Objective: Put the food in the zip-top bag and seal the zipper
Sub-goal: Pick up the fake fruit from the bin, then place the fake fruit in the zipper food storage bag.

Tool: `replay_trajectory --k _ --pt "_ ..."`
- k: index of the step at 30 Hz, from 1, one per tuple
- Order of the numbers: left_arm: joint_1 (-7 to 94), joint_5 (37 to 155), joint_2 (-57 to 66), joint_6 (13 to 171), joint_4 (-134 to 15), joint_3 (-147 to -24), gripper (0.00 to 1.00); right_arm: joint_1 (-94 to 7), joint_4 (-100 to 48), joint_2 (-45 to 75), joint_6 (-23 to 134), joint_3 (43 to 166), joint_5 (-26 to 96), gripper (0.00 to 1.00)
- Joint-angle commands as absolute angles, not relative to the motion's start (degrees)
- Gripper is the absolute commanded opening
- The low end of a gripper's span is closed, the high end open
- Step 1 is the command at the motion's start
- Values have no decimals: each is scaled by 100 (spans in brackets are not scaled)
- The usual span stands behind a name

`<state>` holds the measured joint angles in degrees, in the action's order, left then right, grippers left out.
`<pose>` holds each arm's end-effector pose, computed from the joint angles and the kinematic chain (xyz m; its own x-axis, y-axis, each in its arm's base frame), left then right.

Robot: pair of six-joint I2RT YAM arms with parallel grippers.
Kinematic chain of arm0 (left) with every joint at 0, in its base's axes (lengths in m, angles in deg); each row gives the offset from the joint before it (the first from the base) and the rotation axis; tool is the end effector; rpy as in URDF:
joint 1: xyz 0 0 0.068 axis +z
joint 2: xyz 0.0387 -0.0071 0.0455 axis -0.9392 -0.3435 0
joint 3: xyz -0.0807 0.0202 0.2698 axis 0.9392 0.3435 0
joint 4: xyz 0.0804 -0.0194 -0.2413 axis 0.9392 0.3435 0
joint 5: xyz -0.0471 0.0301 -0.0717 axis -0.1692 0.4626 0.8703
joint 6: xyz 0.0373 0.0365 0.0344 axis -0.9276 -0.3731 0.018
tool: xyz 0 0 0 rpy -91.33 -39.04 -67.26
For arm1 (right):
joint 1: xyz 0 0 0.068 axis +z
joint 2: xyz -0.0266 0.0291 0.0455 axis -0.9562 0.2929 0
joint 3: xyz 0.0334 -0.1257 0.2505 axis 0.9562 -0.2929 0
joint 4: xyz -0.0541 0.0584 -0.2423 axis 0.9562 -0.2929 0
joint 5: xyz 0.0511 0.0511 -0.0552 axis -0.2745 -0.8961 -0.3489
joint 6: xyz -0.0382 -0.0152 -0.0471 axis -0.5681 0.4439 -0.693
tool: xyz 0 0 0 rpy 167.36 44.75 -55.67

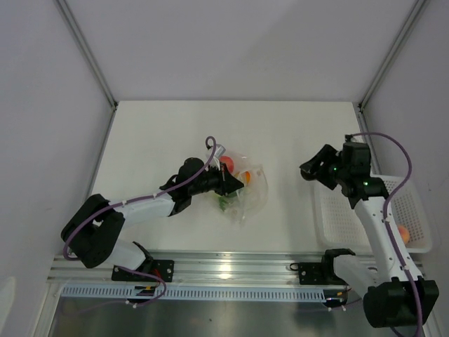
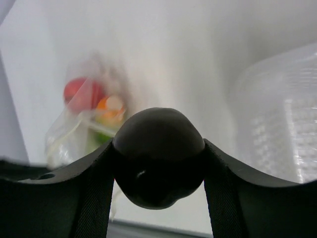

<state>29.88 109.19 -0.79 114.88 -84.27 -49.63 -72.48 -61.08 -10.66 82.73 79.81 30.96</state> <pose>0.2200 -0.2073 0.2243 -0.6776 -0.1189 -0.7258 0.5837 0.5134 -0.6291 0.1993 0.0113 0.3034 -0.6232 0.5447 -0.5612 0.2305 0.8136 0.5337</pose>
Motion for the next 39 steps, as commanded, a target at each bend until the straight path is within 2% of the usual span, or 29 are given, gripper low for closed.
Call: replay_trajectory --k 1,6,9,16,26,32,35,38,39 --pt "2966 10892 98 11314 -8664 -5029 0 -6157 -5588 -1067 8034 8375 3008 0" --pt "2966 10892 205 11279 -8717 -5047 1 -4559 -5281 -610 7779 8569 3413 0" --pt "2966 10935 187 11296 -8769 -5021 1 -4065 -4982 -294 7770 8569 3493 0" --pt "2966 10971 248 11305 -8849 -4994 0 -3536 -4463 286 7726 8675 3475 0" --pt "2966 10953 556 11253 -9007 -4862 0 -3395 -4374 840 7585 8631 3783 0" --pt "2966 10918 697 11244 -9191 -4739 1 -3333 -4216 1034 7576 8455 3800 7" --pt "2966 10988 706 11252 -9279 -4687 0 -3316 -4128 1200 7594 8411 3827 17" --pt "2966 11006 714 11261 -9367 -4669 0 -3298 -4067 1393 7603 8446 3871 33" --pt "2966 11014 732 11261 -9402 -4643 1 -3298 -4058 1438 7603 8464 3897 35"
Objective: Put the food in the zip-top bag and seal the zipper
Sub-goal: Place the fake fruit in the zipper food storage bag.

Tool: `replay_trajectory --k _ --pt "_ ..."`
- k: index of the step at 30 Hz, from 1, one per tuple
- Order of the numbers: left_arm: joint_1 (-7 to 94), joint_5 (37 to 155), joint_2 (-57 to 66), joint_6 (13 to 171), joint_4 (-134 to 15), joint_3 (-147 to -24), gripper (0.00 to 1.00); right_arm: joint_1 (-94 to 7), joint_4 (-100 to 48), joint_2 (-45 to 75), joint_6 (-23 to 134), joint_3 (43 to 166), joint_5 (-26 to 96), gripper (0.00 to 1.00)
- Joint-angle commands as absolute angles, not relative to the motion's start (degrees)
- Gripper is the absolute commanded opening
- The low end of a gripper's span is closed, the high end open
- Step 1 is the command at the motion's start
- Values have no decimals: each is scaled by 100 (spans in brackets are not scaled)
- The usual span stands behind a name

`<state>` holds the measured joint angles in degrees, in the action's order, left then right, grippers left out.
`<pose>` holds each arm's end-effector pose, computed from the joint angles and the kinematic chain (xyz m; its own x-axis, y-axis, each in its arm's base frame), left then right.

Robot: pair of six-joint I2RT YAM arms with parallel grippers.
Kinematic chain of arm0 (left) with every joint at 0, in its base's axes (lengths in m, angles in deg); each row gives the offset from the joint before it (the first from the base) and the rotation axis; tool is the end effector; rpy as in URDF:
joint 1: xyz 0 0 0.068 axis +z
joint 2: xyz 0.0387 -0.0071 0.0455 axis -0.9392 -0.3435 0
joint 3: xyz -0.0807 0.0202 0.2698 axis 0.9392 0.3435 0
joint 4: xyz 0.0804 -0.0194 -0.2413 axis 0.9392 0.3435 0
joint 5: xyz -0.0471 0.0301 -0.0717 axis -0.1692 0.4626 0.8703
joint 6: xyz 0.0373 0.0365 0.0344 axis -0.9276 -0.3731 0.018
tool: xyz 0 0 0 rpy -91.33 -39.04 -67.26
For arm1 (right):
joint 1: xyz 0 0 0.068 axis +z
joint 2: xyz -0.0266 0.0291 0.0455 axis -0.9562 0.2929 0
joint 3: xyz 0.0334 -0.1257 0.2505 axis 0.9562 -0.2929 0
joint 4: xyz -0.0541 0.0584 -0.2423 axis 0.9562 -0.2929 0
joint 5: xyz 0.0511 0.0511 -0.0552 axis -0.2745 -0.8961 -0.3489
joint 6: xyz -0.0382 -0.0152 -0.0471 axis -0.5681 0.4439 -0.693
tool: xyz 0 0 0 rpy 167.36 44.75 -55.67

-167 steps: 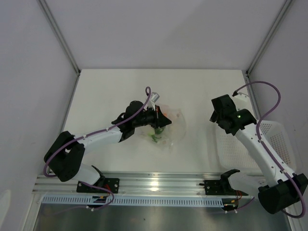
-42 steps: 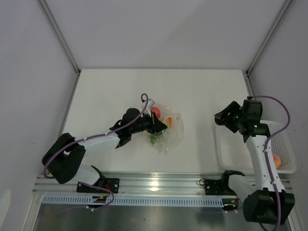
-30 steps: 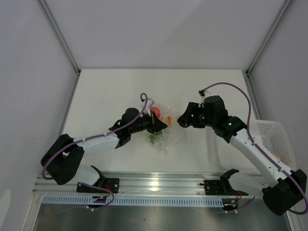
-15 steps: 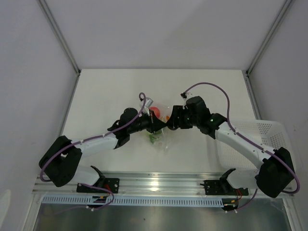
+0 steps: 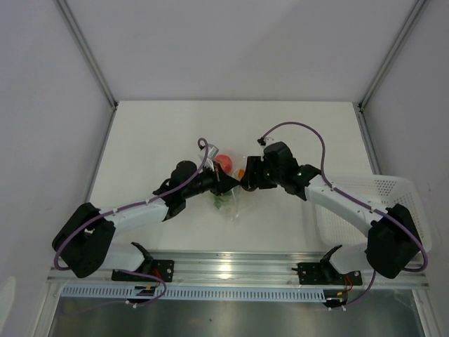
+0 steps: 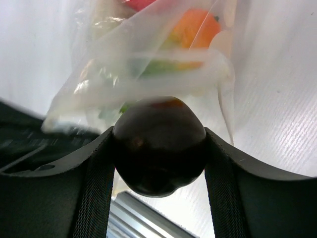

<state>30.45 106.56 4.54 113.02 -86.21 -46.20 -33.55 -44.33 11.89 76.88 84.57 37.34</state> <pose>0.2094 -0.1920 0.2337 -0.6058 -0.1620 -0.7789 0.6124 0.5301 -0.5865 0.2276 0.1927 0.2674 -0.7719 -0.0236 -0.6353 -0.3604 0.8395 0.4066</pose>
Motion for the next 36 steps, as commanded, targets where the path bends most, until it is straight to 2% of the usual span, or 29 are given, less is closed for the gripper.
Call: replay_trajectory --k 1,4,7,9,10,17,29,36 --pt "2966 11006 749 11261 -9428 -4634 1 -3298 -4067 1490 7603 8490 3923 36" --pt "2966 11006 811 11270 -9490 -4573 1 -3289 -4102 1658 7603 8595 4002 41" --pt "2966 11006 837 11261 -9508 -4555 1 -3289 -4154 1746 7603 8710 4125 56" --pt "2966 11014 829 11261 -9525 -4555 1 -3289 -4181 1772 7603 8762 4169 97" --pt "2966 11006 820 11261 -9525 -4563 1 -3289 -4181 1772 7611 8771 4196 99" --pt "2966 10980 794 11261 -9429 -4607 0 -3272 -4514 1571 7541 8842 4503 99" --pt "2966 10900 670 11261 -9253 -4704 0 -3298 -5815 516 7629 8912 5443 99" --pt "2957 10918 644 11270 -9253 -4722 0 -3386 -6676 77 8146 9149 6830 99"
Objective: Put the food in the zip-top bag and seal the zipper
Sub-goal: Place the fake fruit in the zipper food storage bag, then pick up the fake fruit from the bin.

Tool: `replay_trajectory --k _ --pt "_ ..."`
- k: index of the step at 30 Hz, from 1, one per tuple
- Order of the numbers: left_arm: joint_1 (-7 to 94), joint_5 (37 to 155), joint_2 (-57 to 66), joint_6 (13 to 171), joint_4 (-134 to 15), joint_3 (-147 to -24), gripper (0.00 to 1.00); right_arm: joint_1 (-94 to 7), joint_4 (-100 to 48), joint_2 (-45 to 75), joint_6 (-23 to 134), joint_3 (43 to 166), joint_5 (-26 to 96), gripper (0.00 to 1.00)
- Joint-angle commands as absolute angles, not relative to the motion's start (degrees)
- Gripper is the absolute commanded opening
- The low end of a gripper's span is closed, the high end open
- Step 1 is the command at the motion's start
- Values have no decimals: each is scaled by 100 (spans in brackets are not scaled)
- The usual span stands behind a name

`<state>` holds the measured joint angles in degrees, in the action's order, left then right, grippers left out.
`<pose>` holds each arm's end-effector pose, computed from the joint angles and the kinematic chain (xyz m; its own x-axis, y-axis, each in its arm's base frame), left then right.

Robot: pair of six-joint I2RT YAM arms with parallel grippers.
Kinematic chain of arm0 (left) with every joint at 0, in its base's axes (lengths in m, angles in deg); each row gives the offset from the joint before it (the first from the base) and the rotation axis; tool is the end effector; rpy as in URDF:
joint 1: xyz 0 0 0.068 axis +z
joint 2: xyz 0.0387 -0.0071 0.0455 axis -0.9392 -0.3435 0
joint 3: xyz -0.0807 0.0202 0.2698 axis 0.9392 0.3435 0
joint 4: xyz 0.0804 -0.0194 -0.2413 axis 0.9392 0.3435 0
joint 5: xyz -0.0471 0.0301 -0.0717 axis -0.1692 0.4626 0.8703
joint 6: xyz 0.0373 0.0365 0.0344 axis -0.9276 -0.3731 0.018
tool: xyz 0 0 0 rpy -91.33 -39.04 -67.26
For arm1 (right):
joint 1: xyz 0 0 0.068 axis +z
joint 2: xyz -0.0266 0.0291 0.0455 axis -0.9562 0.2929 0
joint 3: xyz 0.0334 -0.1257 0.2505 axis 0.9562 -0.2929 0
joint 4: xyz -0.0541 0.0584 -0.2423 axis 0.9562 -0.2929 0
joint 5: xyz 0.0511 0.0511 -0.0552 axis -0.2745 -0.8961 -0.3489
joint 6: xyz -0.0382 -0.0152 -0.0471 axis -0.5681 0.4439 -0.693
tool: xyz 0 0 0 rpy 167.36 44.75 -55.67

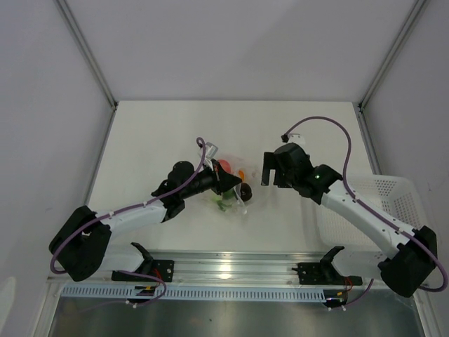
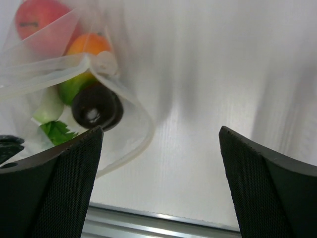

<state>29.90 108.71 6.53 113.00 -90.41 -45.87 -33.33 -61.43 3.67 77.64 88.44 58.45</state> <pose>0.2032 -0.1926 0.2495 -0.5548 -0.1910 -0.8098 0.6787 0.4591 -0.5733 0.2036 0.1518 0.3018 -0.7118 0.0157 -0.7022 -0.1365 0.9776 0.1602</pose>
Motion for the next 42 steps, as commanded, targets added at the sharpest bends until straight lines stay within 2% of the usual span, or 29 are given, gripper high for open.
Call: replay_trajectory --k 1,8,14,19,25,36,42 --pt "2966 10927 644 11270 -9253 -4722 1 -3429 -6834 24 8234 9167 7172 100" --pt "2975 10962 653 11279 -9253 -4730 1 -4158 -7133 -416 8753 9219 7948 99" --pt "2975 11014 644 11305 -9279 -4748 1 -6064 -7784 -373 9483 9413 7703 99" --pt "3001 11050 644 11331 -9306 -4731 1 -7556 -8399 -100 9949 9483 8089 99" --pt "3036 11146 600 11402 -9385 -4730 0 -8789 -8260 -73 9984 9071 7967 99" --pt "3115 11313 477 11551 -9525 -4739 1 -10381 -7917 -65 9817 8306 8151 99" --pt "3141 11428 407 11621 -9613 -4766 1 -10558 -7793 -135 9940 8103 8221 99"
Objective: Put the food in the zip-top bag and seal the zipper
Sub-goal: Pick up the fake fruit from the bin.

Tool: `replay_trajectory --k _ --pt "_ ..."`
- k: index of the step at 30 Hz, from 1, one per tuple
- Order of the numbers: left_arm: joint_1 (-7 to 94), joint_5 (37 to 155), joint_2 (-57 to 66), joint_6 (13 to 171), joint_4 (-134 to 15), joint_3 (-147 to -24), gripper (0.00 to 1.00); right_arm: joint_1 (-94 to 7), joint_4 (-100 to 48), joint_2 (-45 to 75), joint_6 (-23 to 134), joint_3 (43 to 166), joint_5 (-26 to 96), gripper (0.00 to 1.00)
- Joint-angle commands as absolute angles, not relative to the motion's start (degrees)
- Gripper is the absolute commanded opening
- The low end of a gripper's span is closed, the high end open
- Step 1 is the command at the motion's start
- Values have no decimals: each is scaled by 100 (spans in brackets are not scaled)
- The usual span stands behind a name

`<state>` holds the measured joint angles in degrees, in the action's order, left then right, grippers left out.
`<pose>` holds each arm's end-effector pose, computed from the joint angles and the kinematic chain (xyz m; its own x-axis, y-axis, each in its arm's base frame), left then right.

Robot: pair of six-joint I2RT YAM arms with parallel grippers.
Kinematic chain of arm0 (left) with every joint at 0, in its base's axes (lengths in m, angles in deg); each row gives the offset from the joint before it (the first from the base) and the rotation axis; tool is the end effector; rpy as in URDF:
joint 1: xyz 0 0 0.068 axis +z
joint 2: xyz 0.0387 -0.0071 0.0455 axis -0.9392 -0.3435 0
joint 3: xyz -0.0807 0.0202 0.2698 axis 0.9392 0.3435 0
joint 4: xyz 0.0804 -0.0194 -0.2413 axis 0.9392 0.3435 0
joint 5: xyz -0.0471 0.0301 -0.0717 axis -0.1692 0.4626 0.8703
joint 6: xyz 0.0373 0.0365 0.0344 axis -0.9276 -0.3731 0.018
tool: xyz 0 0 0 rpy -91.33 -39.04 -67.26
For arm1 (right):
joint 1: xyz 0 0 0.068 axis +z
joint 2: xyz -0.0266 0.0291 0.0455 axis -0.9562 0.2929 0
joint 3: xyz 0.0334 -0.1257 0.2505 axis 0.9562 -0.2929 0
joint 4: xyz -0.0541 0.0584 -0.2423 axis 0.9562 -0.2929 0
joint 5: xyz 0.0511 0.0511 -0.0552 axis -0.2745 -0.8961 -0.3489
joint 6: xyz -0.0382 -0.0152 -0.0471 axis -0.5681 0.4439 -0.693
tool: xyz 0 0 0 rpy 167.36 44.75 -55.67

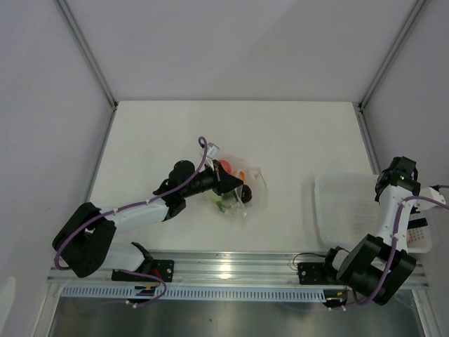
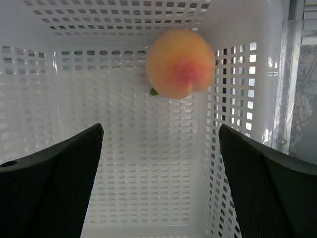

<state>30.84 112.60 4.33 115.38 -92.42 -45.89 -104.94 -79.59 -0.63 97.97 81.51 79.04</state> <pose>0.2079 -0.1944 0.2438 -0.5989 -0.1839 -0.7794 0.6721 0.4138 -0.6141 0.1514 -0.1279 0.2660 -0.0364 0.7397 -0.6720 0.9980 -0.0075 -0.0624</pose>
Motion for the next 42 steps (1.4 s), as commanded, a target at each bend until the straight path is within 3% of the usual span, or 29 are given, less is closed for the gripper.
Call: replay_trajectory --k 1,30,42 --pt "3150 11445 407 11630 -9613 -4757 0 -10593 -7811 -135 10019 8077 8326 99" --pt "3475 11964 372 12105 -10307 -4529 0 -10874 -5965 102 9281 7031 8775 99" --pt "3695 12306 11 12535 -10949 -4467 1 -11050 -5675 603 9351 6899 8819 92"
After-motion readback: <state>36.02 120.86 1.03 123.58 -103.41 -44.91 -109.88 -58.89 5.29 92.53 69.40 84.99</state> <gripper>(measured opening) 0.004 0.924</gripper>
